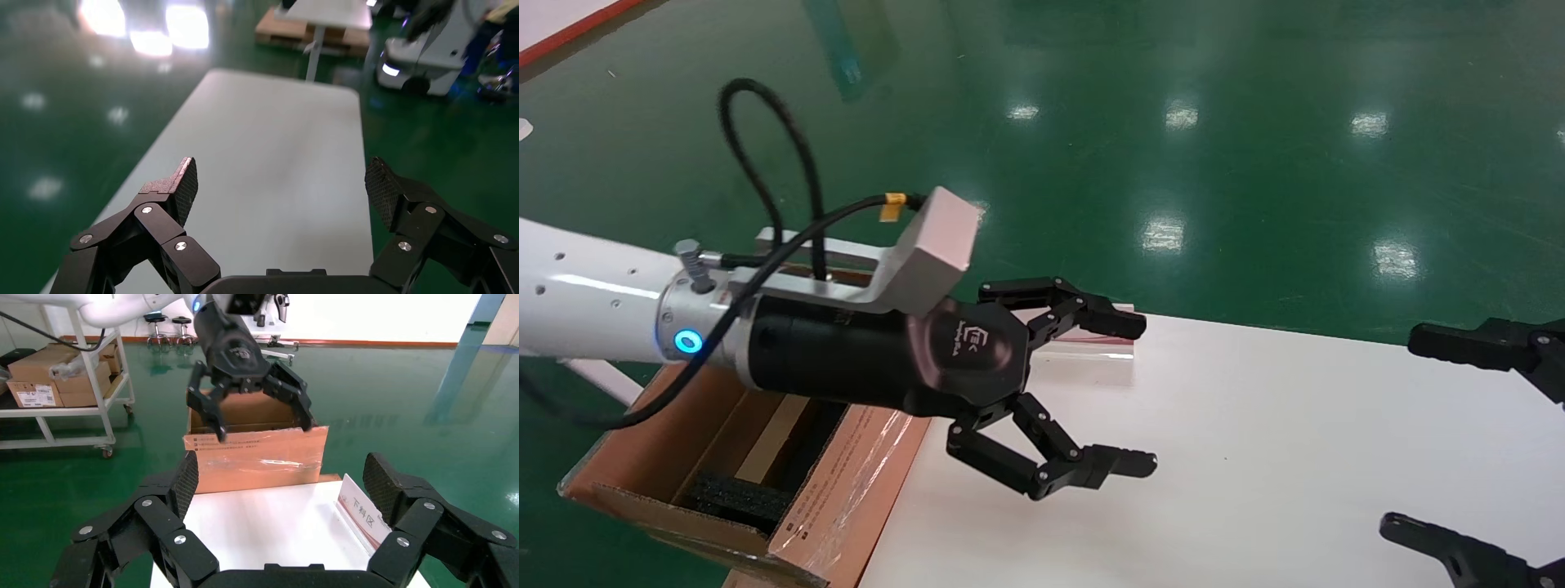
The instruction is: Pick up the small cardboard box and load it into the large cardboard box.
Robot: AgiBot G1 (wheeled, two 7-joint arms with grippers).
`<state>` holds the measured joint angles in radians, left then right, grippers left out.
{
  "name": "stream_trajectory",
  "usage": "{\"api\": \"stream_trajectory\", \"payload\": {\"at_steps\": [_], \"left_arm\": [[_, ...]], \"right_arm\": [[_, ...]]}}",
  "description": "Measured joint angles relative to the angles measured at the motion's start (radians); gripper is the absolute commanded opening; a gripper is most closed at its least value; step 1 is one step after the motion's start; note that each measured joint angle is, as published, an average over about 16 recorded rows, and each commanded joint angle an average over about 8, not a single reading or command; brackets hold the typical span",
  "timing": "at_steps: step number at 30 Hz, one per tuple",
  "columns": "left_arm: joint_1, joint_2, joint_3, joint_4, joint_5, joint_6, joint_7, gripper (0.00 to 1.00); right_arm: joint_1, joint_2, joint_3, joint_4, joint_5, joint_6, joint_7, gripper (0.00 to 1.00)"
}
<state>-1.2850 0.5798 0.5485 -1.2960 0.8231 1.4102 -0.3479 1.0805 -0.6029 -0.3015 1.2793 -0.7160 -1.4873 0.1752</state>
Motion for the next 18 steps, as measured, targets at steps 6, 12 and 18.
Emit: {"api": "stream_trajectory", "payload": {"at_steps": [6, 12, 18], "left_arm": [[0.121, 0.018, -0.155, 0.007, -0.053, 0.049, 0.092, 1.00], [0.191, 0.029, -0.244, 0.011, -0.084, 0.078, 0.146, 1.00], [0.210, 0.031, -0.268, 0.013, -0.093, 0.086, 0.161, 1.00]], "right_arm": [[0.000, 0.000, 0.000, 0.000, 0.000, 0.000, 0.000, 1.00], [-0.001, 0.000, 0.001, 0.000, -0.001, 0.000, 0.001, 1.00], [-0.001, -0.001, 0.003, 0.000, -0.002, -0.001, 0.002, 1.00]]}}
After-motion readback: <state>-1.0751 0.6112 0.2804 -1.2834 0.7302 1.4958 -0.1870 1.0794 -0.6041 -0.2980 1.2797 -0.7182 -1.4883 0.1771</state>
